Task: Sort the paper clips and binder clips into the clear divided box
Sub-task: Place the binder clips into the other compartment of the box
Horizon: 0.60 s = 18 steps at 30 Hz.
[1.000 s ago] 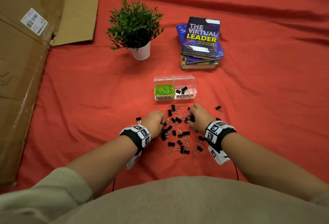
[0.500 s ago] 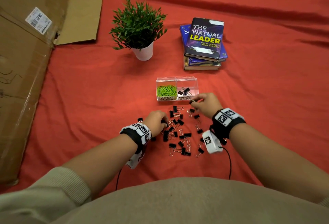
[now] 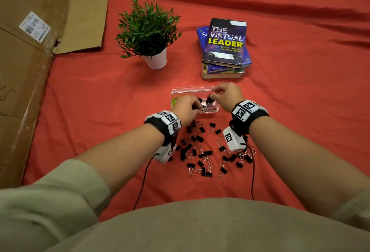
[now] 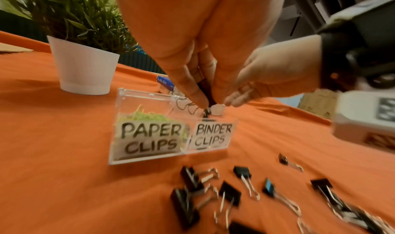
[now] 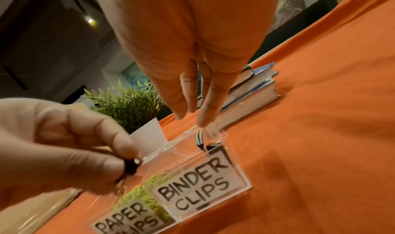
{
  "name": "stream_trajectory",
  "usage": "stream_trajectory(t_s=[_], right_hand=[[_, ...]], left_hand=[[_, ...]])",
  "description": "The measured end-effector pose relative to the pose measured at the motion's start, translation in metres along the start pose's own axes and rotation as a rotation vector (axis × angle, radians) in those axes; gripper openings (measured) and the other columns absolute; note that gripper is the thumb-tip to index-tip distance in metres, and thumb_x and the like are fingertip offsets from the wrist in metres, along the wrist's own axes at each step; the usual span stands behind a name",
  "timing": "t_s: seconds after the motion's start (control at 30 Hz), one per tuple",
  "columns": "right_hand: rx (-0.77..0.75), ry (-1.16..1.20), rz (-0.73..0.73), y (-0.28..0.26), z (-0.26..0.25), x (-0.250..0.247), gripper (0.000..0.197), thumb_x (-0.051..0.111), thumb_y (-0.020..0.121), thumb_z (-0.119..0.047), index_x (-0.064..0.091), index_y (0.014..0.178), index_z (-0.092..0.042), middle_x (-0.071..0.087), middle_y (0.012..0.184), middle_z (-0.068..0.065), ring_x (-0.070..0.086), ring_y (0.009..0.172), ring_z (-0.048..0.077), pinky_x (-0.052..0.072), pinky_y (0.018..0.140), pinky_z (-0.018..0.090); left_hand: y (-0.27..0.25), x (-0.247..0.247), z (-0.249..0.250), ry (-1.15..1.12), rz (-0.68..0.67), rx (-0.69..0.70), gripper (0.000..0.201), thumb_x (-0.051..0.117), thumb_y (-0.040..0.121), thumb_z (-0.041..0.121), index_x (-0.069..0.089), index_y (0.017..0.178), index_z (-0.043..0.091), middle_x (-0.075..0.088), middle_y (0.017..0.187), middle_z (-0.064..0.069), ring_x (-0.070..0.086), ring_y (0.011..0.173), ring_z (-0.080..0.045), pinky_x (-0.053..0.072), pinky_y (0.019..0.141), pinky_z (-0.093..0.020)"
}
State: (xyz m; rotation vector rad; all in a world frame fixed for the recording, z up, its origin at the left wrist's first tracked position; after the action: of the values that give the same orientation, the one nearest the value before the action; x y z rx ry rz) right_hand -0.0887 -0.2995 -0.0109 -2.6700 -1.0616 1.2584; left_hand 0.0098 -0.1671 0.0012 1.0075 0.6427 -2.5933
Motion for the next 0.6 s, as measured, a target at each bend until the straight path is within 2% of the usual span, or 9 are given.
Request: stream_trajectory(t_s=[0.07,0.13,0.17,0.23,0.33,0.4,0.47,0.53,0.6], right_hand=[[0.013,0.045,0.034,-0.006,0.010,-0.010,0.018,0.067,0.082,-0.016,0.071,0.099,-0.010,0.072,0.095,0.009,0.066,0.082,0.020,0.055,0.083,0.036],[0.045,0.001,0.048,-0.013,0.027,-0.020,0.015,0.065,0.083,-0.014,0.071,0.096,-0.010,0.072,0.096,0.009,0.065,0.087,0.021,0.051,0.082,0.029],[0.077,-0.051,0.032,-0.017,0.038,-0.023,0.017,0.064,0.083,-0.015,0.071,0.098,-0.010,0.071,0.099,0.009,0.064,0.091,0.021,0.048,0.080,0.026],[0.164,-0.221,-0.048,-0.027,0.064,-0.024,0.026,0.063,0.083,-0.019,0.067,0.107,-0.012,0.067,0.110,0.010,0.061,0.103,0.026,0.045,0.086,0.028],[0.270,-0.458,-0.152,-0.050,0.097,-0.017,0.047,0.061,0.080,-0.028,0.051,0.125,-0.017,0.046,0.131,0.012,0.043,0.121,0.034,0.041,0.099,0.042],[0.291,-0.465,-0.146,-0.064,0.103,-0.010,0.056,0.063,0.079,-0.032,0.043,0.130,-0.017,0.037,0.133,0.012,0.036,0.123,0.033,0.042,0.099,0.045],[0.255,-0.446,-0.125,-0.072,0.098,0.000,0.061,0.064,0.078,-0.036,0.041,0.131,-0.016,0.036,0.131,0.012,0.036,0.122,0.031,0.043,0.099,0.044],[0.213,-0.402,-0.153,-0.074,0.089,0.014,0.065,0.067,0.077,-0.036,0.039,0.133,-0.016,0.036,0.131,0.011,0.036,0.122,0.028,0.043,0.100,0.043],[0.153,-0.353,-0.196,-0.073,0.076,0.029,0.067,0.069,0.077,-0.032,0.039,0.134,-0.017,0.036,0.129,0.008,0.037,0.121,0.026,0.044,0.100,0.039]], left_hand=[[0.016,-0.003,0.009,-0.049,0.028,-0.007,0.009,0.065,0.085,0.008,0.068,0.087,0.016,0.071,0.099,-0.001,0.065,0.087,-0.014,0.052,0.078,-0.025],[0.029,-0.003,0.016,-0.050,0.052,-0.020,0.006,0.065,0.086,0.010,0.068,0.088,0.015,0.070,0.095,0.000,0.062,0.078,-0.012,0.048,0.068,-0.021],[0.034,-0.003,0.018,-0.041,0.064,-0.027,0.006,0.066,0.086,0.010,0.068,0.089,0.014,0.070,0.094,-0.001,0.061,0.078,-0.012,0.047,0.067,-0.021],[0.042,0.001,0.019,-0.038,0.067,-0.038,0.006,0.067,0.085,0.011,0.069,0.090,0.014,0.070,0.095,-0.003,0.063,0.081,-0.015,0.049,0.070,-0.023],[0.045,0.012,0.016,-0.020,0.042,-0.033,0.010,0.064,0.086,0.010,0.067,0.095,0.014,0.068,0.101,-0.005,0.063,0.087,-0.017,0.052,0.076,-0.027],[0.039,0.016,0.016,0.036,0.035,0.017,0.013,0.063,0.086,0.011,0.066,0.098,0.017,0.064,0.109,-0.002,0.061,0.097,-0.017,0.051,0.085,-0.028],[0.027,0.018,0.019,0.117,0.046,0.117,0.014,0.061,0.087,0.013,0.063,0.099,0.019,0.060,0.114,0.003,0.056,0.105,-0.014,0.046,0.089,-0.025],[0.011,0.022,0.018,0.183,0.044,0.201,0.012,0.058,0.088,0.015,0.062,0.097,0.021,0.057,0.110,0.006,0.054,0.103,-0.012,0.046,0.089,-0.026],[-0.003,0.032,0.008,0.225,0.010,0.203,0.010,0.056,0.088,0.016,0.061,0.095,0.021,0.056,0.105,0.006,0.055,0.098,-0.012,0.051,0.087,-0.029]])
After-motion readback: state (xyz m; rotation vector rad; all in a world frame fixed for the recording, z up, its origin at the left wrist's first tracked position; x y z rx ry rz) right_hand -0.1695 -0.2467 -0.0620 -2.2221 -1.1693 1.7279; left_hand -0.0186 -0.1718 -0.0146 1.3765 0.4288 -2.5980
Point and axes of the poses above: each hand's wrist, its own y-axis towards the middle knuckle, its own x-axis out of the palm, z = x × y, the point moved 5 cm from there along y, towards the middle knuckle
